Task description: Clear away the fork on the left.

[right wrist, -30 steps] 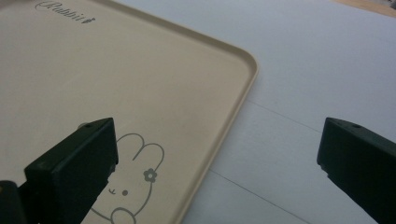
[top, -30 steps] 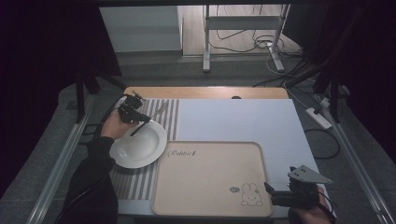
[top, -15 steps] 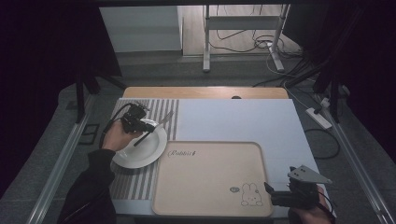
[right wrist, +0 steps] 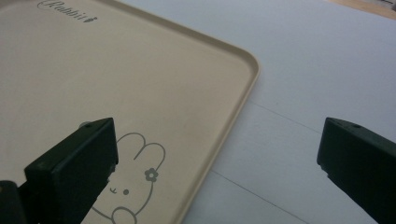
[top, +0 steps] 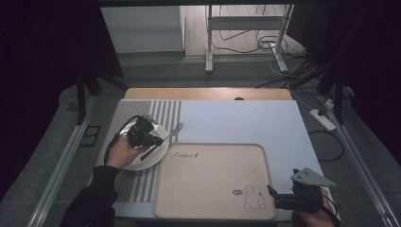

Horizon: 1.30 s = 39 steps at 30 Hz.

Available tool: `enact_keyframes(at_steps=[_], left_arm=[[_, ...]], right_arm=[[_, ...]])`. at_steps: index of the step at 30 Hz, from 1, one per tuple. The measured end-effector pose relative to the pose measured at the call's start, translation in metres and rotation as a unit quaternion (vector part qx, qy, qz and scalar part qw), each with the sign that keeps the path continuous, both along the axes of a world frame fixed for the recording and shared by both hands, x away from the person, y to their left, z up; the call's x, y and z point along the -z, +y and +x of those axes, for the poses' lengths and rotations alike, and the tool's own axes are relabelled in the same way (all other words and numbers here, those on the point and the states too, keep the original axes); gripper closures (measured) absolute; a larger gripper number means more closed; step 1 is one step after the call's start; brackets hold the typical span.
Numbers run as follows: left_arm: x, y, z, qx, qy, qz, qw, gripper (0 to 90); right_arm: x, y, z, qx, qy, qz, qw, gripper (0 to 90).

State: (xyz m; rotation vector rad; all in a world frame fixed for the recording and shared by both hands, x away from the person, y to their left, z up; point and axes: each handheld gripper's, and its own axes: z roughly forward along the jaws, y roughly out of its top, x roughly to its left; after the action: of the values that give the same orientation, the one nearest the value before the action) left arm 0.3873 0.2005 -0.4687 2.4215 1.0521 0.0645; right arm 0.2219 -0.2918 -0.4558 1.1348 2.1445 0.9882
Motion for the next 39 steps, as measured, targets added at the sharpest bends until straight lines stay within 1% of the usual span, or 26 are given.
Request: enact_keyframes(at_steps=[1,3,5,7,8,9,13,14,16,17,20,21,22,24,29,32,34,39], left_arm=[[0.001,-0.006,-0.005,0.004,0.002,0.003,1.0,84.5],[0.002,-0.012,-0.011,0.009,0.006,0.004,0.9999,84.5],[0.003,-0.016,-0.013,0.01,0.006,0.006,0.9999,84.5],[0.003,-0.022,-0.02,0.012,0.008,0.011,0.9998,84.5],[0.003,-0.028,-0.026,0.011,0.007,0.009,0.9999,84.5],[0.003,-0.028,-0.026,0.011,0.007,0.009,0.9999,84.5],[0.005,-0.038,-0.04,0.014,0.018,0.0,0.9997,84.5],[0.007,-0.042,-0.046,0.015,0.021,-0.005,0.9996,84.5],[0.008,-0.044,-0.049,0.015,0.024,-0.006,0.9996,84.5],[0.01,-0.048,-0.054,0.014,0.026,-0.003,0.9996,84.5],[0.015,-0.054,-0.061,0.013,0.036,-0.006,0.9993,84.5],[0.015,-0.054,-0.061,0.013,0.036,-0.006,0.9993,84.5],[0.018,-0.058,-0.066,0.012,0.043,-0.009,0.999,84.5],[0.02,-0.061,-0.07,0.013,0.045,-0.011,0.9989,84.5],[0.024,-0.069,-0.08,-0.002,0.051,-0.014,0.9986,84.4],[0.027,-0.072,-0.084,0.001,0.055,-0.015,0.9983,84.4],[0.031,-0.076,-0.09,0.0,0.059,-0.007,0.9982,84.4],[0.037,-0.079,-0.094,0.001,0.066,-0.002,0.9978,84.3]], right_arm=[[0.0,0.0,0.0,0.0,0.0,0.0,1.0,0.0],[0.0,0.0,0.0,-0.001,-0.001,0.0,1.0,0.0],[0.0,0.0,0.0,-0.002,-0.001,0.001,1.0,0.0],[0.0,0.0,0.0,-0.002,-0.001,0.001,1.0,0.0],[0.0,0.0,-0.001,-0.003,-0.002,0.001,1.0,0.0],[0.0,0.0,-0.001,-0.003,-0.002,0.001,1.0,0.0],[0.0,0.0,-0.001,-0.005,-0.003,0.002,1.0,0.0],[0.0,0.0,-0.001,-0.006,-0.002,0.002,1.0,0.0],[0.0,0.0,-0.001,-0.007,-0.003,0.001,1.0,0.0],[0.0,0.0,-0.001,-0.007,-0.003,0.001,1.0,0.0],[0.0,0.0,-0.001,-0.008,-0.003,0.001,1.0,0.0],[0.0,0.0,-0.001,-0.008,-0.003,0.001,1.0,0.0],[0.0,0.0,-0.001,-0.008,-0.003,0.001,1.0,0.0],[0.0,0.0,-0.001,-0.01,-0.002,0.001,1.0,0.0],[-0.001,0.0,-0.001,-0.011,-0.003,0.001,0.9999,0.0],[-0.001,0.0,-0.001,-0.012,-0.003,0.002,0.9999,0.0],[-0.001,0.0,-0.001,-0.012,-0.002,0.002,0.9999,0.0],[0.0,0.0,-0.002,-0.012,-0.004,0.002,0.9999,0.0]])
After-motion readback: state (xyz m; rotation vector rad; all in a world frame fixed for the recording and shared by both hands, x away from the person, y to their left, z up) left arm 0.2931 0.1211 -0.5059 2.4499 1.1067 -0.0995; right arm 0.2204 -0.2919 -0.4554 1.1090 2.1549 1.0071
